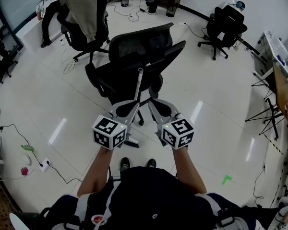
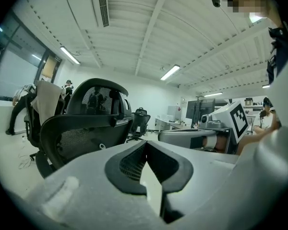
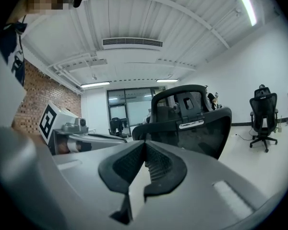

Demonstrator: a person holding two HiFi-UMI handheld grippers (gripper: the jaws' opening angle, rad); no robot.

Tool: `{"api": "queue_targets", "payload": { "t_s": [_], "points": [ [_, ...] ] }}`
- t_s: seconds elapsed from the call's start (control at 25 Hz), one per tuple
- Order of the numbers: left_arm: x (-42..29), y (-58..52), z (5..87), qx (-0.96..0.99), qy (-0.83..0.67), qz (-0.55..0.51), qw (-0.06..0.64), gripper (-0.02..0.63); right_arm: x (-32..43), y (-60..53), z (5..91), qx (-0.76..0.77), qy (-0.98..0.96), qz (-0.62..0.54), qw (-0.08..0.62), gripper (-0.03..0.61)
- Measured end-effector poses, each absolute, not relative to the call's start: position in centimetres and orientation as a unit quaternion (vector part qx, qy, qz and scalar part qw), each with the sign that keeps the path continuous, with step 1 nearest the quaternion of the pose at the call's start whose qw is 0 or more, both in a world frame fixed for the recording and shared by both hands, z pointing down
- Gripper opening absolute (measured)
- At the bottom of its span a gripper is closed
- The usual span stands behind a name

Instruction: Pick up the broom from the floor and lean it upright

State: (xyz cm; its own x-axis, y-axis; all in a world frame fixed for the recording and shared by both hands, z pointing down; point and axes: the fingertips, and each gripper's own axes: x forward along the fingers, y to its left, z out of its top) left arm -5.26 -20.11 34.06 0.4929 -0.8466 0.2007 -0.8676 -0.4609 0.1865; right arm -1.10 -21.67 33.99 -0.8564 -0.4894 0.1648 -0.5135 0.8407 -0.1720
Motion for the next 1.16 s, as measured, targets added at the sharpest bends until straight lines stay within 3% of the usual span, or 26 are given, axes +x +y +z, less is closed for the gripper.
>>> {"api": "queue_targets", "payload": {
  "t_s": [1.16],
  "points": [
    [-5.2, -20.8, 33.7, 0.854, -0.501, 0.052, 0.130, 0.002, -0.9, -22.6, 32.8, 0.264, -0.958, 0.097, 0.053, 0.005]
  ]
}}
